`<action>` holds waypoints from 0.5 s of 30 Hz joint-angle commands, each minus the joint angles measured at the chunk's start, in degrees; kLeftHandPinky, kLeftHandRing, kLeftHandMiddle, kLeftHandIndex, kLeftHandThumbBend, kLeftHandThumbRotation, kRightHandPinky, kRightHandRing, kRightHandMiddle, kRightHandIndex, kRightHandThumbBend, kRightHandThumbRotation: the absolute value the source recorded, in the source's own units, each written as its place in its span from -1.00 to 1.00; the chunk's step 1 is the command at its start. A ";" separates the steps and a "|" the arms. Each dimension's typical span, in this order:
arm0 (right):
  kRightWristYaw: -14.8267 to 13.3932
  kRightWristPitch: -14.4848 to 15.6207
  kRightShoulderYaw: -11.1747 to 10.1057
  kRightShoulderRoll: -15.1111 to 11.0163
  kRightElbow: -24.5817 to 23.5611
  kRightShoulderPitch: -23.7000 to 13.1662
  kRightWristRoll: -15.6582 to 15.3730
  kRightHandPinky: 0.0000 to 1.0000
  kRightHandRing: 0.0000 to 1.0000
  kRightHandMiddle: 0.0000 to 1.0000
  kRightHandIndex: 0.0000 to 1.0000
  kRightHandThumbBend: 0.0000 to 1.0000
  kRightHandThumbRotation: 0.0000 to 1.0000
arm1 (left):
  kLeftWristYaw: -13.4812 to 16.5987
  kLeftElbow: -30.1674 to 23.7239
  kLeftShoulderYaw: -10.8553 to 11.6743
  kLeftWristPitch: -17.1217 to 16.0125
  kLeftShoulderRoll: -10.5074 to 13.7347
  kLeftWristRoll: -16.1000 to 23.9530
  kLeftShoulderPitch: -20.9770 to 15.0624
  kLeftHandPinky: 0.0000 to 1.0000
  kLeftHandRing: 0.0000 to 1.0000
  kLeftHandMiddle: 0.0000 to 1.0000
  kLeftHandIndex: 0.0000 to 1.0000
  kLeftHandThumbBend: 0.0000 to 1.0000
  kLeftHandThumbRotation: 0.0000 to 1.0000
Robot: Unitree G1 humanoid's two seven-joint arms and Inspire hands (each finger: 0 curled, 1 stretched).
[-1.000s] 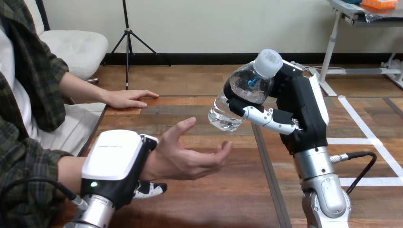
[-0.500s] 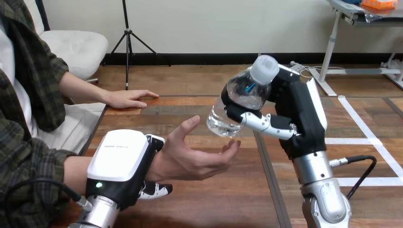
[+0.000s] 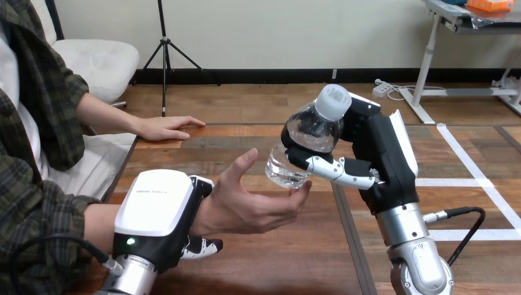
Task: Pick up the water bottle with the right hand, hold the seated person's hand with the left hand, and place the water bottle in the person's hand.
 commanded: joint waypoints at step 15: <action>1.23 -0.63 0.46 -0.03 -5.24 -1.25 2.12 -0.24 -0.14 -0.05 -0.02 0.43 -1.00 | -0.79 -2.78 0.07 2.98 -1.23 1.97 -0.88 -0.42 -0.38 -0.30 -0.30 0.75 -1.00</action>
